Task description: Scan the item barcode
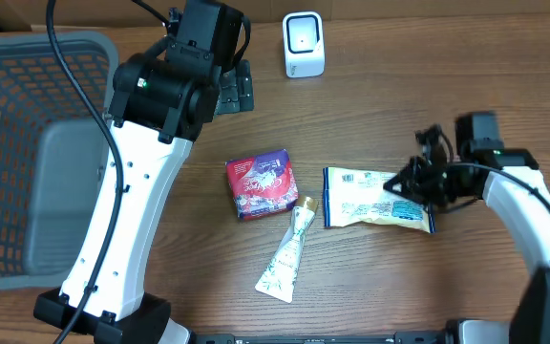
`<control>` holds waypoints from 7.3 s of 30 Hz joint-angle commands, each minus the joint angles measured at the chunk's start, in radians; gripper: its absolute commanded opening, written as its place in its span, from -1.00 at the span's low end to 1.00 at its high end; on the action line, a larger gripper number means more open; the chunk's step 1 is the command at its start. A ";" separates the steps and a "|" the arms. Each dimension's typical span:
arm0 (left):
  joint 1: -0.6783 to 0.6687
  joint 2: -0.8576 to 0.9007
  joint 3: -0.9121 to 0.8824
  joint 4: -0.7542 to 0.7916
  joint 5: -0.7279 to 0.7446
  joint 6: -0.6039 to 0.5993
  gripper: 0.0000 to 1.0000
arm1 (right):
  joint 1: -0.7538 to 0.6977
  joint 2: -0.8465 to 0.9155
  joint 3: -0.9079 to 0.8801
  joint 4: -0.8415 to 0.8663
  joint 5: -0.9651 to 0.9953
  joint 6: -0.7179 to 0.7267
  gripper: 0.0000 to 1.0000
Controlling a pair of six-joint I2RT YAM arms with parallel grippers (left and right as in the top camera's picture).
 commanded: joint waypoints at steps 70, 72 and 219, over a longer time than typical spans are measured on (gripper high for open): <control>-0.002 -0.019 -0.095 -0.031 0.200 -0.070 1.00 | -0.380 0.284 -0.204 0.167 -0.077 -0.144 1.00; -0.002 -0.016 -0.163 0.036 0.296 -0.056 0.64 | -0.369 0.287 -0.221 0.200 -0.075 -0.145 1.00; 0.333 -0.156 0.281 -0.144 0.025 -0.030 1.00 | -0.067 -0.593 -0.108 0.360 0.171 0.061 -0.92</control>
